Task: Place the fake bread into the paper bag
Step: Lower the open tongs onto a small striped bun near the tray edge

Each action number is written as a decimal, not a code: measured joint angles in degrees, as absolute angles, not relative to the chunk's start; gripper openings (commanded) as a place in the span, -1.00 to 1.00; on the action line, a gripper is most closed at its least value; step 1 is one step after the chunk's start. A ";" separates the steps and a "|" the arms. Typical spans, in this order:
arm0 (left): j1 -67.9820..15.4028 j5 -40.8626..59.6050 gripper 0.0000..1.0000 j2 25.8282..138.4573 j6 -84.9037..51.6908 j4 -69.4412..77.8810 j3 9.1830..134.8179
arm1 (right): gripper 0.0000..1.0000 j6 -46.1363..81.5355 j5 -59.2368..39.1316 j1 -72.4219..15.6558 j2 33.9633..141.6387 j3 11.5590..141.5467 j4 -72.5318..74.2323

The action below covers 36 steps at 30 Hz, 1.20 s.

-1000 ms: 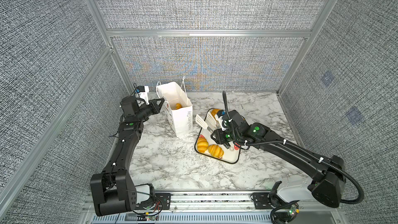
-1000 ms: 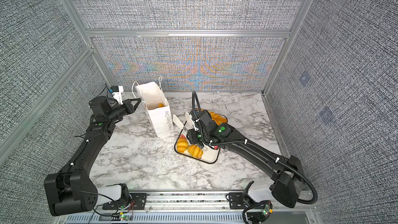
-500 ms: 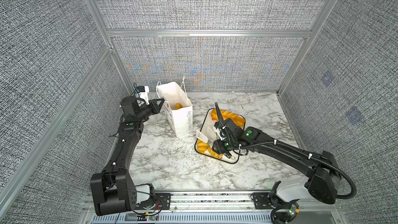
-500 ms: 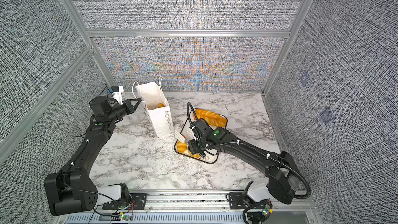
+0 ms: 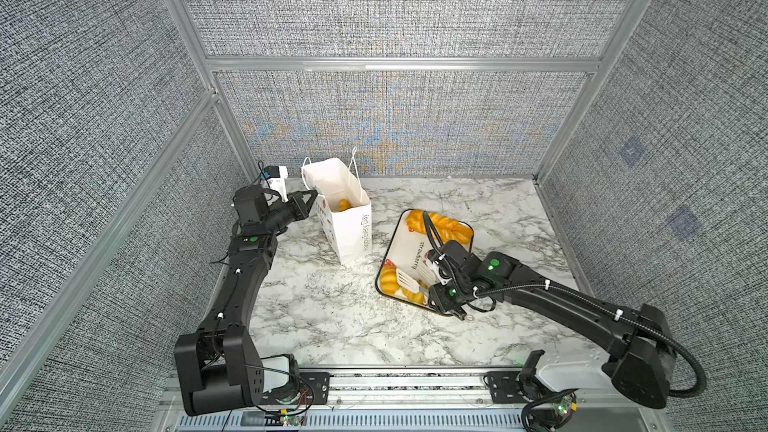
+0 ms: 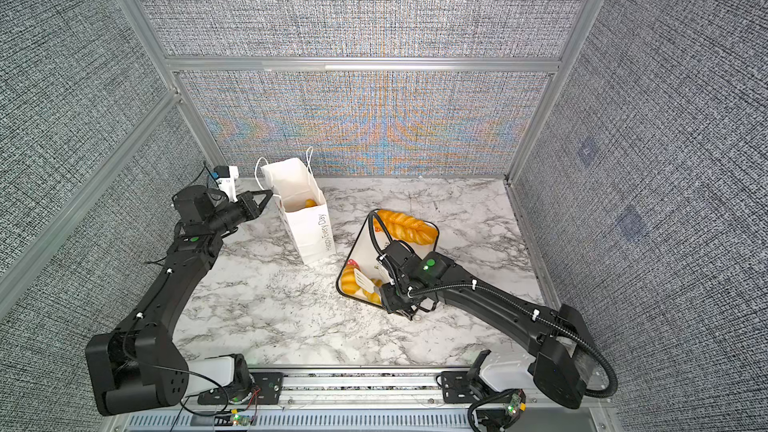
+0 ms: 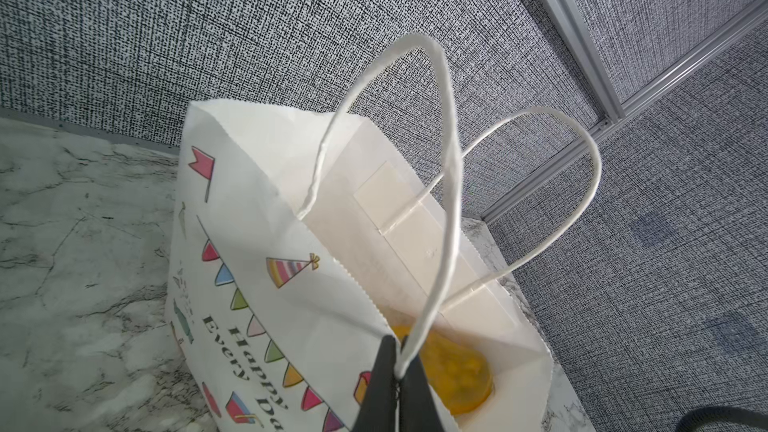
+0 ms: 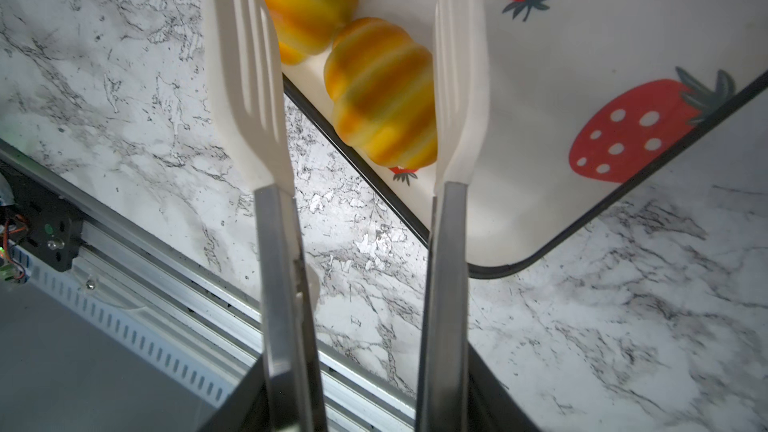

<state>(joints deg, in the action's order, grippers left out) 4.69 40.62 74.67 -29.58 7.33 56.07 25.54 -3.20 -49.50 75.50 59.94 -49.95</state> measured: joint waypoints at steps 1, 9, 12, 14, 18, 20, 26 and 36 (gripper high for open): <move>4.69 40.64 -1.00 74.70 -29.58 7.55 55.99 | 0.07 25.54 -3.05 -49.50 75.40 59.90 -50.39; 4.69 40.66 -0.99 74.89 -29.58 7.70 55.90 | 0.09 24.69 -2.55 -49.52 75.37 58.87 -52.12; 4.69 40.66 -0.99 75.02 -29.63 7.73 55.86 | 0.10 24.32 -2.24 -49.50 75.64 58.78 -52.56; 4.69 40.66 -0.99 75.02 -29.63 7.84 55.86 | 0.10 24.10 -2.20 -49.50 75.64 58.78 -52.64; 4.69 40.66 -0.99 75.02 -29.63 8.01 55.86 | 0.11 23.66 -2.20 -49.50 75.96 58.59 -52.93; 4.69 40.66 -0.99 75.02 -29.63 8.01 55.86 | 0.11 23.64 -2.22 -49.52 76.16 58.46 -53.12; 4.69 40.66 -0.99 75.05 -29.95 8.01 55.81 | 0.11 23.22 -2.31 -49.50 77.03 58.39 -53.12; 4.69 40.69 -0.99 75.11 -29.95 8.03 55.81 | 0.11 22.79 -3.29 -49.52 78.48 57.60 -51.94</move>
<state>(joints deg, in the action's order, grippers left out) 4.69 40.69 75.11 -29.95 8.03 55.81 22.79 -3.29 -49.52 78.48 57.60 -51.94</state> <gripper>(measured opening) 0.035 0.556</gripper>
